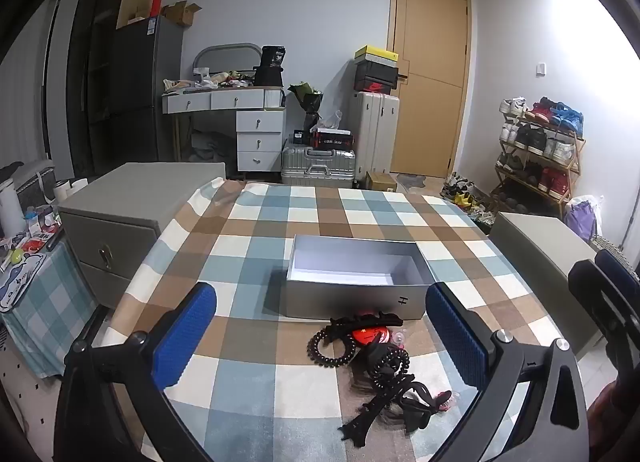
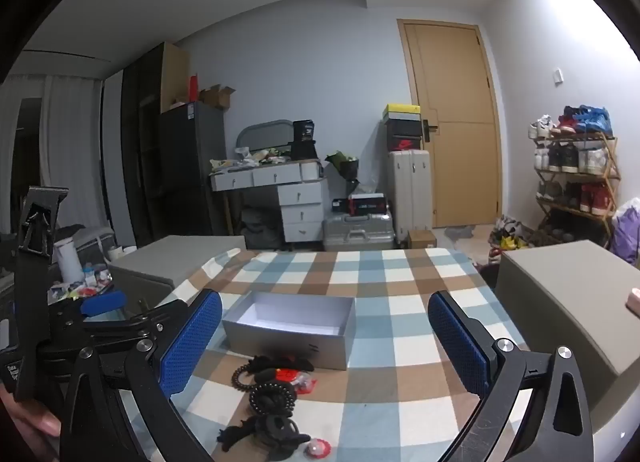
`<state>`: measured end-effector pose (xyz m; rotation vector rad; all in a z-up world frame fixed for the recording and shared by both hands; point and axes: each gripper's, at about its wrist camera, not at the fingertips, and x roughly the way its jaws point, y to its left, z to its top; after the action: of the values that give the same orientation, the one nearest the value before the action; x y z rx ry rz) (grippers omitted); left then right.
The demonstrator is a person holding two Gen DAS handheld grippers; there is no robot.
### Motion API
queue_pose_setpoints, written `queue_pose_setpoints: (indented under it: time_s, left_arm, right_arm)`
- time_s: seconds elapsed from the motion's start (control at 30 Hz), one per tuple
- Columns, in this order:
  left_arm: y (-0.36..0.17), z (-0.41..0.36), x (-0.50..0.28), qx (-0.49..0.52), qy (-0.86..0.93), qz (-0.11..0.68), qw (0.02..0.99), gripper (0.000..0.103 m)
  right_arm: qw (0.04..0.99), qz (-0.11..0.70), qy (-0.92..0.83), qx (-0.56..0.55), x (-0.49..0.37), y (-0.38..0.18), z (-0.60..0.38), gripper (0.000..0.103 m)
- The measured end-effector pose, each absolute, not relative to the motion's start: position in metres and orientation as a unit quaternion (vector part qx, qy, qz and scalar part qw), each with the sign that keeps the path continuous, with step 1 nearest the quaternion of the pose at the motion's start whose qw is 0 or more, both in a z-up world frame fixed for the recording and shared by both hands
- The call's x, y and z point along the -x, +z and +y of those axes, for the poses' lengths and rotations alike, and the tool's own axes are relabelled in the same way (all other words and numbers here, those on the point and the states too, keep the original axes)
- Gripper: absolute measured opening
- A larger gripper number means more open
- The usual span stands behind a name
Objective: Organize jewelry
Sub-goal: 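Move both tools toward the jewelry pile in front of the silver box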
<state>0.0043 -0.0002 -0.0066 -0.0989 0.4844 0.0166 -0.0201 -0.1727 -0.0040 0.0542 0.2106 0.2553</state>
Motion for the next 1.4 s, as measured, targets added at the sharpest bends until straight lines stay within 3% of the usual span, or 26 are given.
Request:
queue_pose_setpoints:
  time_s: [1.4]
  left_arm:
    - [-0.026, 0.009, -0.006, 0.046, 0.009, 0.261, 0.964, 0.102]
  right_arm:
    - [0.976, 0.121, 0.180, -0.021, 0.020, -0.027, -0.170, 0.103]
